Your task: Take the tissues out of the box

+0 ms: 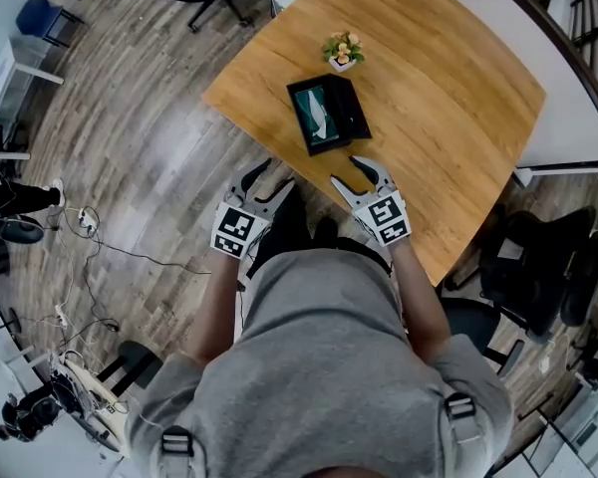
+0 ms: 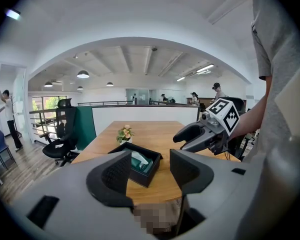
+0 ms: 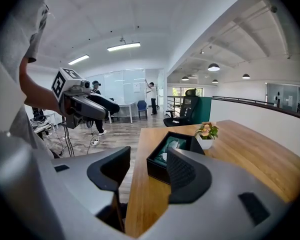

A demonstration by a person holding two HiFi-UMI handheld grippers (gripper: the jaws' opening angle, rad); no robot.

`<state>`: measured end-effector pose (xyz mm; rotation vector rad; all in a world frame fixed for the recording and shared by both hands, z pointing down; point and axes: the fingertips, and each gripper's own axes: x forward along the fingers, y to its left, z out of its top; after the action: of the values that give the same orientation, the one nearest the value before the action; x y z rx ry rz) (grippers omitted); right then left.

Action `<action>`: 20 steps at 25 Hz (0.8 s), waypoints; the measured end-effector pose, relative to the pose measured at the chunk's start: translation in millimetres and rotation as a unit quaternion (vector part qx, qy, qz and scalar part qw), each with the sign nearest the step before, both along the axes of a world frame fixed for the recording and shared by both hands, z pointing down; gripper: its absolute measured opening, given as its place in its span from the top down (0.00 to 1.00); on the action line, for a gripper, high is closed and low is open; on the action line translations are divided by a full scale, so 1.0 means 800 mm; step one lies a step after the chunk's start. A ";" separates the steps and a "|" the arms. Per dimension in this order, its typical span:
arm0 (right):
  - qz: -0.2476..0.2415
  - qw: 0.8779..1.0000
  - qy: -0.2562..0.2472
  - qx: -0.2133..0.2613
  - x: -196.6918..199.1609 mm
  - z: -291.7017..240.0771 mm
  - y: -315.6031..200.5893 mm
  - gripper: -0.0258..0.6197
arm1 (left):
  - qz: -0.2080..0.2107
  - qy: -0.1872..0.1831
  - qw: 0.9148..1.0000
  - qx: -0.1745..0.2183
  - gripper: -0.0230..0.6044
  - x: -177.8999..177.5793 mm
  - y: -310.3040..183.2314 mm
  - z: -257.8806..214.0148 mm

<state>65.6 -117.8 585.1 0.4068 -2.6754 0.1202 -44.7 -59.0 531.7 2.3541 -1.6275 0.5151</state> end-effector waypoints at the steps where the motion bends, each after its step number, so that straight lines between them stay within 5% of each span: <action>1: 0.000 1.000 0.001 0.001 -0.003 -0.001 -0.005 0.60 | 0.000 0.002 1.000 0.000 0.56 -0.002 -0.005 0.000; 20: 0.029 0.999 0.038 -0.010 -0.079 0.031 -0.078 0.62 | 0.048 0.015 0.999 -0.007 0.56 -0.079 -0.088 0.017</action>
<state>2.3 -179.9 610.1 0.4739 -2.5861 0.1445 -107.5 -129.6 545.1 2.4272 -1.5004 0.5052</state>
